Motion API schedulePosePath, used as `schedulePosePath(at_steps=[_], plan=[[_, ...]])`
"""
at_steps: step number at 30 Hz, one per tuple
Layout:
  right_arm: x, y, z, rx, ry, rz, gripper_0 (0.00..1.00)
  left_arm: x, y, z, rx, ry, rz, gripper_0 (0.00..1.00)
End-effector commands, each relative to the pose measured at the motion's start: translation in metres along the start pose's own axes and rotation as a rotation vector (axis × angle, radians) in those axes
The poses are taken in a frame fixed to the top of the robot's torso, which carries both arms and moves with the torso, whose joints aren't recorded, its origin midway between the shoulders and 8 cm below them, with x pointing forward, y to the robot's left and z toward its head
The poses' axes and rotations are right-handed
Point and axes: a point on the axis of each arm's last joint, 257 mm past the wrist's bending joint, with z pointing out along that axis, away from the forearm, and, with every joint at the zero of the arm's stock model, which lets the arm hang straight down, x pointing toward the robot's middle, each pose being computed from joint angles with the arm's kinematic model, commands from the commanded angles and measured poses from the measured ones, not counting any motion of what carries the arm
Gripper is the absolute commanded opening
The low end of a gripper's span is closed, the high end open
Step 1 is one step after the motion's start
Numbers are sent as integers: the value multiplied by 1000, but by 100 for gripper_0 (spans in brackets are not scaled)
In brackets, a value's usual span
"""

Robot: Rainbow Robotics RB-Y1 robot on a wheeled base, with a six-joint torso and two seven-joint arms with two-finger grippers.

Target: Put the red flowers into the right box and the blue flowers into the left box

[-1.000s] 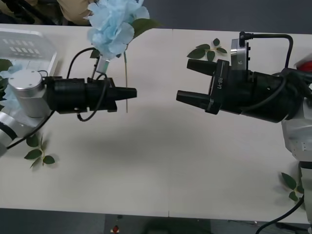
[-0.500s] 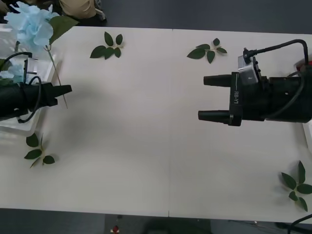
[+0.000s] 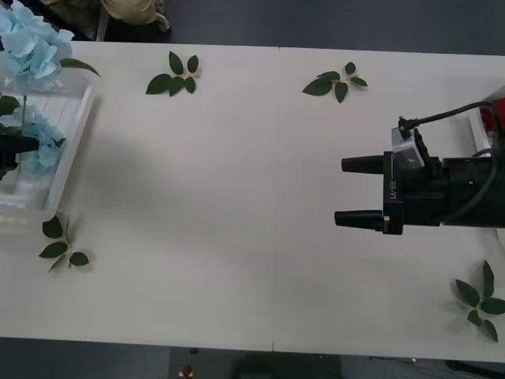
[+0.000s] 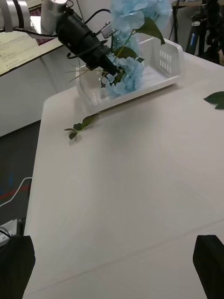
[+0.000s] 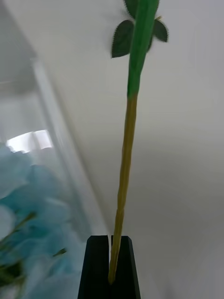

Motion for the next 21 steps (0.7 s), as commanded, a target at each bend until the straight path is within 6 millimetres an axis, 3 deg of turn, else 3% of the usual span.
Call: schedulePosePath(at_steps=[1,7,14,21], plan=[[0,4,-11,7,17,-54,100,-23,43,-31,-127,52,99,0],[9,20,-12,-48,37,-42,100,-19,82,-55,-253,144,179,0],[10,32,-15,-93,38,-40,100,1,103,-66,-328,250,237,0],[10,34,-14,-100,36,-39,100,0,130,-94,-417,274,244,0]])
